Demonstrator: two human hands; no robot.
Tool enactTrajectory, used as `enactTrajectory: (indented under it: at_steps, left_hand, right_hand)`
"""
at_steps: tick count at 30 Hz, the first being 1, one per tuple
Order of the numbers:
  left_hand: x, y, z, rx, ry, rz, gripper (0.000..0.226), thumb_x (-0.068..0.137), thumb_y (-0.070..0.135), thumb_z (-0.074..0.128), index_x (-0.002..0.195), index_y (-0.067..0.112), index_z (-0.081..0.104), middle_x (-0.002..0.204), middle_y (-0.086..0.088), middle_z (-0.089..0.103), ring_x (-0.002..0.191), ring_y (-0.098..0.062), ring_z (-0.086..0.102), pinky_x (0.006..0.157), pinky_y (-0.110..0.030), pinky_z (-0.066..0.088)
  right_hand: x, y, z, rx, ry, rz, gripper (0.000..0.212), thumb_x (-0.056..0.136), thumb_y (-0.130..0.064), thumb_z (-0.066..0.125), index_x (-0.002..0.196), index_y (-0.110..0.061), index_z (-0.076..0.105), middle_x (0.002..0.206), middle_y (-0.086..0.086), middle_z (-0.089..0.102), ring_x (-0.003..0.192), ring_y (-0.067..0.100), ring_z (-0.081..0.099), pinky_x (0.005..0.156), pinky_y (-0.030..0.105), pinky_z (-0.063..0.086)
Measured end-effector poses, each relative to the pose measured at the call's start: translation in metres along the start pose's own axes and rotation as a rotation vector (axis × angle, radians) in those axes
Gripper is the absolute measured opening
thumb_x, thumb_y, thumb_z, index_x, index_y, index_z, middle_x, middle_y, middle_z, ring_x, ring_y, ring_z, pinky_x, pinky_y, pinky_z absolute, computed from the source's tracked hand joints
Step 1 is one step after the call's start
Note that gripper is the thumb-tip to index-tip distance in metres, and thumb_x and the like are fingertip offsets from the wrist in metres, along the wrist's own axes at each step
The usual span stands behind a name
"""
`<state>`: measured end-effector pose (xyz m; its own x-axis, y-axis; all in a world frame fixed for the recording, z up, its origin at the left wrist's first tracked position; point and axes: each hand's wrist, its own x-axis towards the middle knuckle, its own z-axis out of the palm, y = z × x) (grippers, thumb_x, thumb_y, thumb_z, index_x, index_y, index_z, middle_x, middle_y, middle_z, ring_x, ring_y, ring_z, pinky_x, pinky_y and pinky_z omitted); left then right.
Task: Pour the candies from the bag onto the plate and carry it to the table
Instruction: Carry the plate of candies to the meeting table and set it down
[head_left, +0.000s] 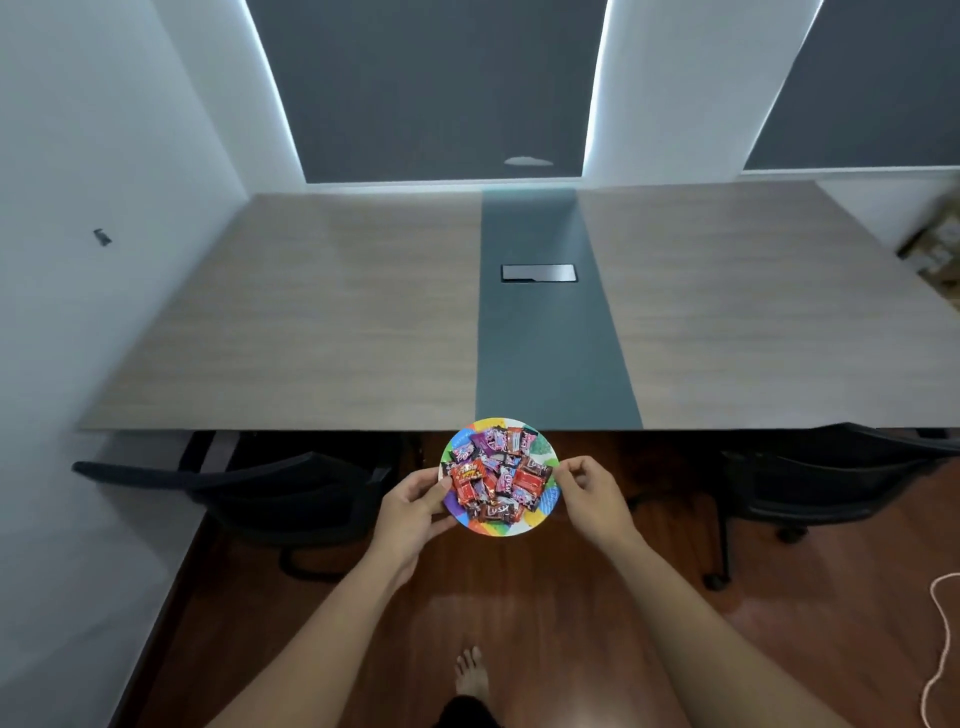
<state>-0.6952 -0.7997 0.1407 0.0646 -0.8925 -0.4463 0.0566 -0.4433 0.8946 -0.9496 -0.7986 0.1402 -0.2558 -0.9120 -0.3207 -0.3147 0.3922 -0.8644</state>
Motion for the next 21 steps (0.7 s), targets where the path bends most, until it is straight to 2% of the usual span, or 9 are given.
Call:
enactTrajectory:
  at_steps: [6, 10, 14, 16, 19, 21]
  left_hand:
    - [0.084, 0.037, 0.024, 0.013, -0.045, -0.047, 0.019, 0.106, 0.024, 0.069, 0.122, 0.018, 0.077, 0.118, -0.005, 0.085, 0.112, -0.025, 0.082, 0.1, -0.051, 0.066]
    - [0.131, 0.058, 0.044, 0.012, -0.062, -0.08, 0.019, 0.106, 0.023, 0.069, 0.122, 0.016, 0.077, 0.117, -0.006, 0.085, 0.109, -0.025, 0.084, 0.1, -0.051, 0.067]
    - [0.178, 0.079, 0.074, 0.014, -0.072, -0.079, 0.018, 0.106, 0.023, 0.069, 0.121, 0.017, 0.077, 0.114, -0.004, 0.086, 0.107, -0.023, 0.084, 0.096, -0.046, 0.068]
    - [0.202, 0.088, 0.09, 0.011, -0.068, -0.071, 0.016, 0.106, 0.024, 0.07, 0.118, 0.018, 0.078, 0.113, -0.003, 0.086, 0.106, -0.023, 0.084, 0.09, -0.042, 0.07]
    - [0.237, 0.101, 0.117, 0.018, -0.054, -0.068, 0.015, 0.105, 0.026, 0.07, 0.116, 0.019, 0.078, 0.111, -0.003, 0.086, 0.103, -0.021, 0.083, 0.082, -0.035, 0.069]
    - [0.258, 0.109, 0.136, 0.006, -0.049, -0.07, 0.016, 0.106, 0.025, 0.07, 0.117, 0.017, 0.078, 0.111, -0.005, 0.086, 0.101, -0.021, 0.083, 0.077, -0.032, 0.069]
  right_hand:
    - [0.079, -0.022, -0.004, 0.004, 0.05, 0.038, 0.02, 0.11, -0.032, 0.06, 0.103, -0.014, 0.067, 0.093, 0.003, 0.08, 0.083, 0.018, 0.081, 0.07, 0.041, 0.067]
    - [0.127, -0.032, -0.014, 0.036, 0.054, 0.06, 0.022, 0.11, -0.034, 0.059, 0.107, -0.013, 0.066, 0.096, 0.005, 0.081, 0.086, 0.018, 0.082, 0.07, 0.038, 0.069]
    - [0.185, -0.035, -0.028, 0.042, 0.034, 0.086, 0.023, 0.11, -0.038, 0.058, 0.108, -0.016, 0.065, 0.102, 0.003, 0.079, 0.091, 0.016, 0.081, 0.079, 0.044, 0.071]
    - [0.216, -0.037, -0.036, 0.049, 0.022, 0.086, 0.023, 0.111, -0.036, 0.057, 0.108, -0.015, 0.064, 0.103, 0.006, 0.079, 0.089, 0.017, 0.08, 0.075, 0.039, 0.071]
    - [0.26, -0.044, -0.05, 0.059, 0.012, 0.087, 0.025, 0.112, -0.03, 0.056, 0.112, -0.006, 0.064, 0.101, 0.009, 0.078, 0.079, 0.015, 0.076, 0.059, 0.023, 0.063]
    - [0.289, -0.048, -0.062, 0.051, -0.001, 0.09, 0.025, 0.112, -0.029, 0.055, 0.114, -0.004, 0.063, 0.098, 0.006, 0.076, 0.075, 0.015, 0.074, 0.057, 0.021, 0.06]
